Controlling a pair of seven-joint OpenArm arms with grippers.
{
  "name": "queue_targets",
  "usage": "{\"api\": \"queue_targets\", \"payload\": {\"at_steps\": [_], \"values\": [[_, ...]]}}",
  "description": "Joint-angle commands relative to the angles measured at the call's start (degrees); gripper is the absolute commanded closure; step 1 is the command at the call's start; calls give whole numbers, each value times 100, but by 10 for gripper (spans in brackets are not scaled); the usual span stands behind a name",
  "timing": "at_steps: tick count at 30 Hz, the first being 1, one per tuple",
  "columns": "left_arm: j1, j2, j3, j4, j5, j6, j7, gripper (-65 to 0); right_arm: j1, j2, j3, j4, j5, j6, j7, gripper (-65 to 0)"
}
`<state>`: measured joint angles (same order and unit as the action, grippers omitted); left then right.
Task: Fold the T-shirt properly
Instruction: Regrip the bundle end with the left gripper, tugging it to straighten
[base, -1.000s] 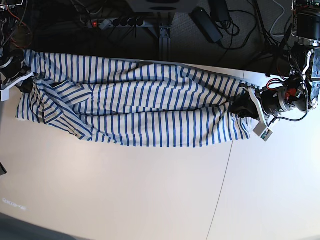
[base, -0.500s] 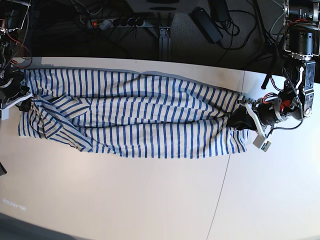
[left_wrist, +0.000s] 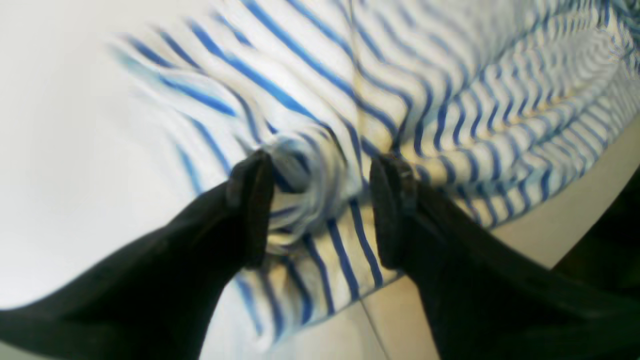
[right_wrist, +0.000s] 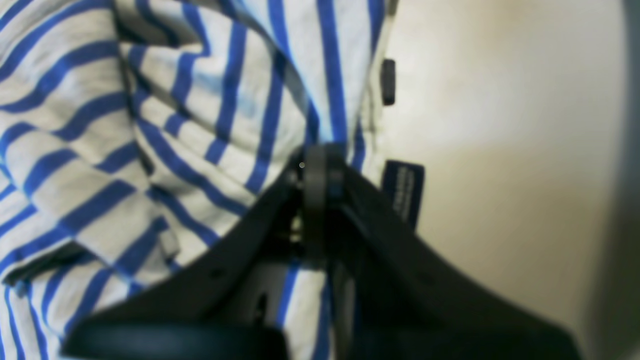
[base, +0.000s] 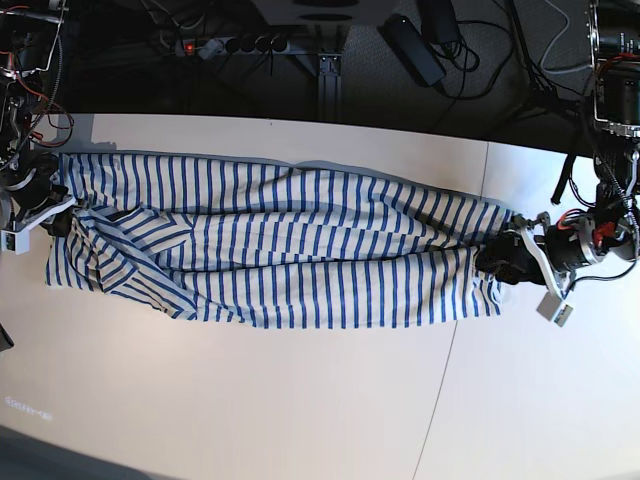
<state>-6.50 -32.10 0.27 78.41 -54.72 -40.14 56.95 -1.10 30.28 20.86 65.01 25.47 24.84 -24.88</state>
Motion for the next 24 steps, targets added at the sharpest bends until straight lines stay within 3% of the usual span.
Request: {"api": "queue_targets", "payload": {"at_steps": [1, 6, 10, 16, 20, 22, 24], "values": [[-127, -127, -195, 236, -173, 14, -98, -348, 42, 101, 9, 26, -96, 387, -79, 0], [-125, -129, -879, 570, -205, 14, -33, -348, 42, 96, 9, 26, -76, 385, -79, 0], [-61, -81, -940, 562, -203, 14, -70, -348, 44, 96, 9, 26, -61, 387, -76, 0], [0, 286, -925, 562, -216, 14, -140, -348, 44, 96, 9, 26, -61, 385, -76, 0], [0, 616, -922, 564, -557, 14, -138, -344, 42, 96, 9, 26, -66, 387, -76, 0], [0, 780, -922, 564, -555, 14, -136, -281, 42, 96, 9, 26, -66, 387, -79, 0], [2, 929, -922, 564, -535, 14, -61, -141, 44, 96, 9, 26, -61, 387, -72, 0]]}}
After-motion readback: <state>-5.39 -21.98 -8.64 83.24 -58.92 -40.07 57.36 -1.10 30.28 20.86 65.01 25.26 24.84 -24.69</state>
